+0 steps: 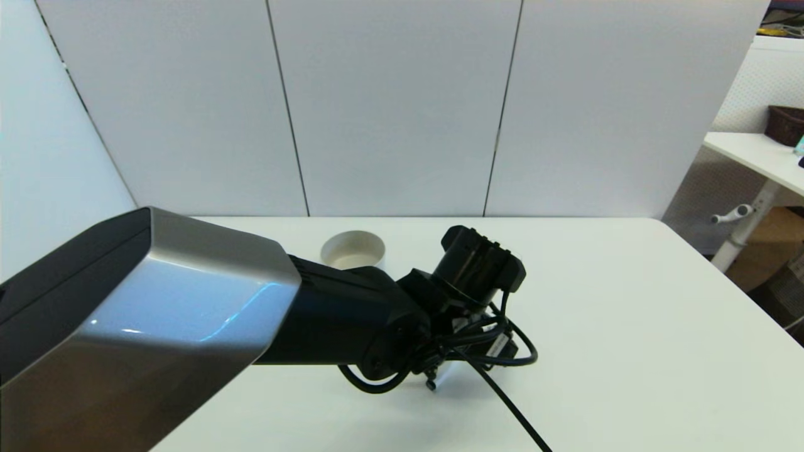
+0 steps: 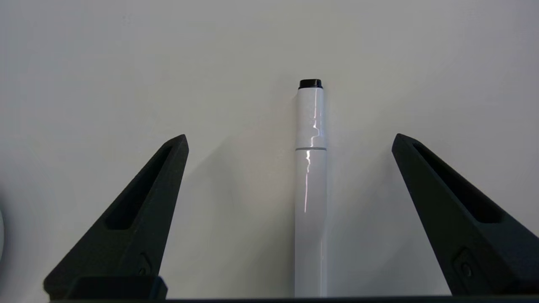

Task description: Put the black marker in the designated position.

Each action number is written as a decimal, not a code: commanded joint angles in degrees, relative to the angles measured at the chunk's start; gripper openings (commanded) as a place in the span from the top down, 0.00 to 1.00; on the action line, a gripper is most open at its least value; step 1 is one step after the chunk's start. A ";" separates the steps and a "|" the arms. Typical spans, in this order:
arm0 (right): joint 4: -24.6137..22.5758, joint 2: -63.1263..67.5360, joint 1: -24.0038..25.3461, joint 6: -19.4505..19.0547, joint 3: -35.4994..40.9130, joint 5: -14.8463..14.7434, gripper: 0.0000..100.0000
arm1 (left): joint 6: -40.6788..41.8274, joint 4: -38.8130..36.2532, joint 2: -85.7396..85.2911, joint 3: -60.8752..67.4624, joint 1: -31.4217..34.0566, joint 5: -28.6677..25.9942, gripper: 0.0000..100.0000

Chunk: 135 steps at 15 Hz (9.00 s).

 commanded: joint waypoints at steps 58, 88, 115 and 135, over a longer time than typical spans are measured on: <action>-0.02 0.07 0.01 0.00 0.05 0.01 0.00 | -6.86 4.83 -9.85 -3.34 5.99 3.58 1.00; -0.02 0.07 0.01 0.00 0.05 0.01 0.00 | -6.59 3.16 -0.89 2.29 43.44 4.20 1.00; -0.02 0.07 0.01 0.00 -0.04 0.01 0.00 | -0.44 0.17 -82.98 44.74 43.17 -5.82 0.00; -0.02 0.07 0.01 0.00 -0.04 0.01 0.00 | 2.91 3.95 -124.55 83.23 55.04 -15.58 0.00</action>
